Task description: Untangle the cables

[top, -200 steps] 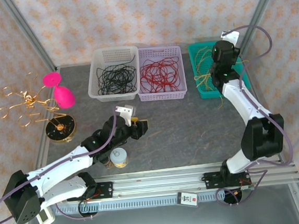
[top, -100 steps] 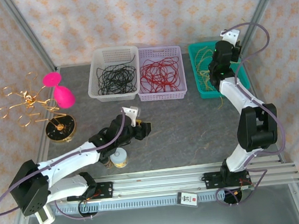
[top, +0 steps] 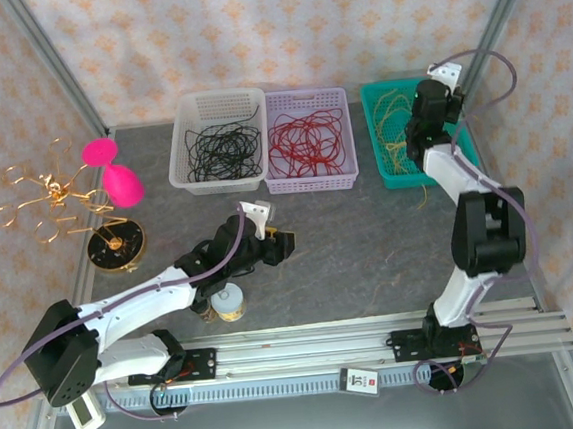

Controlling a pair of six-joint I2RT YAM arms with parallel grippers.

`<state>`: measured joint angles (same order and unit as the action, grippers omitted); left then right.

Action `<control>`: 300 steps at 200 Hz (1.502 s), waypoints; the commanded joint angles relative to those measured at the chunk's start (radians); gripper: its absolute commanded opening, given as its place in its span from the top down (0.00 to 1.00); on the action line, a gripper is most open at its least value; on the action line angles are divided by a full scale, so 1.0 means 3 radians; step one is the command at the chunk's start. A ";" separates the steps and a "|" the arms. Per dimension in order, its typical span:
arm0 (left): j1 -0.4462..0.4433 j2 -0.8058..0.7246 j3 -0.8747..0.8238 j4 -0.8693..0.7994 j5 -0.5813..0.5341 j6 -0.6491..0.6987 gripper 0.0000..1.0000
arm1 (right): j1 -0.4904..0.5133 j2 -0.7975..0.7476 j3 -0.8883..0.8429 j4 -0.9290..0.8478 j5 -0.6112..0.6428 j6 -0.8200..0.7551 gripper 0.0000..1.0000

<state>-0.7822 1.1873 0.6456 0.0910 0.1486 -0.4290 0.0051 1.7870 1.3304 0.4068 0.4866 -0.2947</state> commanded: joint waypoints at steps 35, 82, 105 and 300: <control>0.0032 0.0025 0.0108 0.0034 0.0036 -0.0066 0.45 | -0.0264 0.1263 0.0964 -0.1269 -0.0486 0.0312 1.00; 0.0032 0.0105 0.0163 0.0025 0.0002 -0.0035 0.45 | -0.0281 0.1862 0.1454 -0.1640 -0.0950 0.0419 1.00; 0.0038 0.0145 0.0207 0.0011 -0.0008 -0.0005 0.45 | -0.0233 0.2258 0.2093 -0.2139 -0.1070 0.0304 1.00; 0.0105 -0.0310 0.0140 0.0019 -0.0120 0.0026 0.36 | 0.0029 0.1193 0.1654 -0.2199 -0.1115 0.0504 0.41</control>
<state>-0.7673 1.1255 0.6876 0.0940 0.1402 -0.4442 -0.0097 2.3325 1.8839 -0.3058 0.1268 -0.1749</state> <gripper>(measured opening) 0.631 0.573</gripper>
